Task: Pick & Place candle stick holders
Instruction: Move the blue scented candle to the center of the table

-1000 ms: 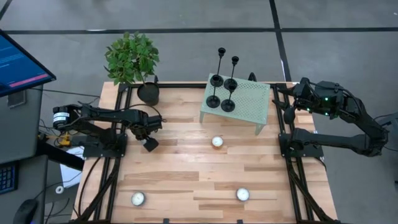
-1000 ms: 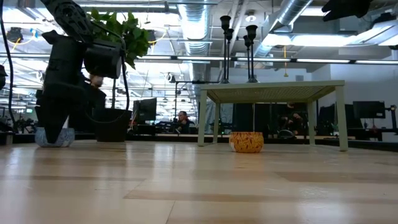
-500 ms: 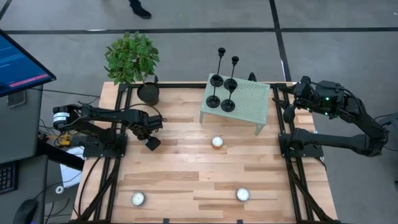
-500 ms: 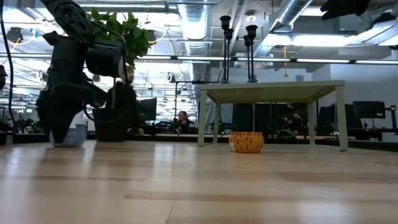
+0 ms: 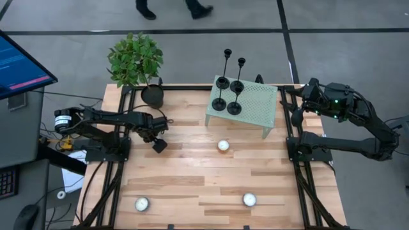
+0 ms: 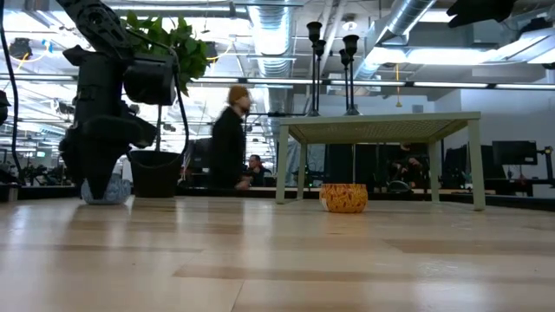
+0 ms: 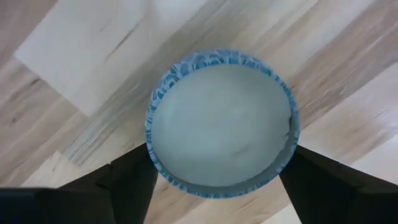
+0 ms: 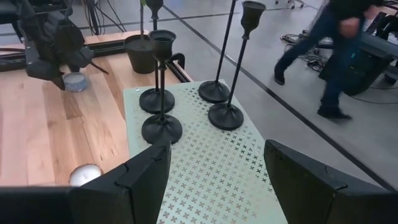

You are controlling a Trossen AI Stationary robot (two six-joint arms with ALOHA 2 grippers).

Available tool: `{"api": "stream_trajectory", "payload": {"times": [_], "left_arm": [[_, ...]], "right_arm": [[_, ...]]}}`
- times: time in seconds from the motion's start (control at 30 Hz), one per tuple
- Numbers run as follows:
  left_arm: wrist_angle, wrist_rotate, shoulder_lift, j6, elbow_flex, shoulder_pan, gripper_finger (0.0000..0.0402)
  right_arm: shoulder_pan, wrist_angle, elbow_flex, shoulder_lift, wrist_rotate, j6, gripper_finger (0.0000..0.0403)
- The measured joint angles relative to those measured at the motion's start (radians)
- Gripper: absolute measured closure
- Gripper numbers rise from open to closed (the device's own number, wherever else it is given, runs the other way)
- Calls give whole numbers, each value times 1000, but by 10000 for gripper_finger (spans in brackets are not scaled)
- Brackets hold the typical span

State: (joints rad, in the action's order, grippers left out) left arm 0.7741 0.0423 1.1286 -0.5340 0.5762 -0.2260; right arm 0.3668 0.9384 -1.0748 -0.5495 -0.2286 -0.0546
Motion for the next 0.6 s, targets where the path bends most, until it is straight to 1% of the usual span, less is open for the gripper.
{"api": "stream_trajectory", "payload": {"times": [0.17,0.27,0.43,0.6], "left_arm": [[-55,-65,0,-22,0,0,69],[-102,-71,0,-21,0,0,65],[-102,-69,0,-21,0,8,78],[-104,-80,0,-23,0,30,95]], "right_arm": [[0,-18,0,-2,21,0,154],[0,-75,0,-40,33,3,154],[-1,-94,0,-171,130,-1,154],[-1,-128,1,-324,251,-8,154]]}}
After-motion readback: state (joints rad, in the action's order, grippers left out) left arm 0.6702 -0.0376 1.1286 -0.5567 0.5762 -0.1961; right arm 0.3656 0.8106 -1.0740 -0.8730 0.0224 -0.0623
